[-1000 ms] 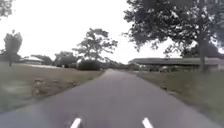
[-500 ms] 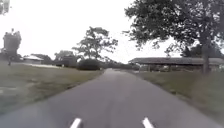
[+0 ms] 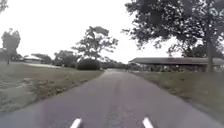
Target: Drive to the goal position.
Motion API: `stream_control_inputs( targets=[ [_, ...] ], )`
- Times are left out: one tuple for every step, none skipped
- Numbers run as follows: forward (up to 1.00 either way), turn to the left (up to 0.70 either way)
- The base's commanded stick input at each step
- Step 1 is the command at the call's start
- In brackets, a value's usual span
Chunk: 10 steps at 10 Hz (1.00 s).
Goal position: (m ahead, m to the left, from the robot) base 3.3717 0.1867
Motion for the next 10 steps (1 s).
stream_control_inputs(
  targets=[
    [0.85,0.0],
    [0.85,0.0],
    [0.85,0.0],
    [0.85,0.0],
    [0.85,0.0],
    [0.85,0.0],
    [0.85,0.0],
    [0.85,0.0],
    [0.85,0.0],
    [0.85,0.0]
  ],
)
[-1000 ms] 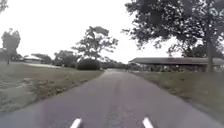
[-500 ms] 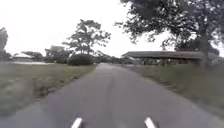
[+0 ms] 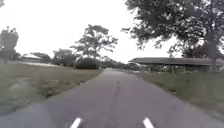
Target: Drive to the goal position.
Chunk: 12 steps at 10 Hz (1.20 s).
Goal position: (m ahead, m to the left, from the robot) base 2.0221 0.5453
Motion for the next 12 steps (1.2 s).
stream_control_inputs(
  targets=[
    [0.85,0.0],
    [0.85,0.0],
    [0.85,0.0],
    [0.85,0.0],
    [0.85,0.0],
    [0.85,0.0],
    [0.85,0.0],
    [0.85,0.0],
    [0.85,0.0],
    [0.85,0.0],
    [0.85,0.0],
    [0.85,0.0]
  ],
)
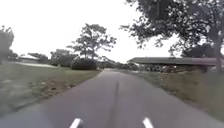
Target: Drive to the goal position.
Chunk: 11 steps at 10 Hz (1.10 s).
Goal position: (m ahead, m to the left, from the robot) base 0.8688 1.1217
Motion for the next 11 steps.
stream_control_inputs(
  targets=[
    [0.85,0.0],
    [0.85,0.0],
    [0.85,0.0],
    [0.85,0.0],
    [0.85,0.0],
    [0.85,0.0],
    [0.85,0.0],
    [0.85,0.0],
    [0.85,0.0],
    [0.85,0.0],
    [0.85,0.0]
  ],
)
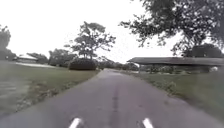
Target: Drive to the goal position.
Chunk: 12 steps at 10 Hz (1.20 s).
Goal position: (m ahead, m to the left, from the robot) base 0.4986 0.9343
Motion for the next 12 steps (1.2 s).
stream_control_inputs(
  targets=[
    [0.85,0.0],
    [0.85,0.0],
    [0.85,0.0],
    [0.85,0.0],
    [0.85,0.0],
    [0.85,0.0],
    [0.85,0.0],
    [0.85,0.0],
    [0.85,0.0],
    [0.85,0.0],
    [0.85,0.0],
    [0.85,0.0]
  ],
)
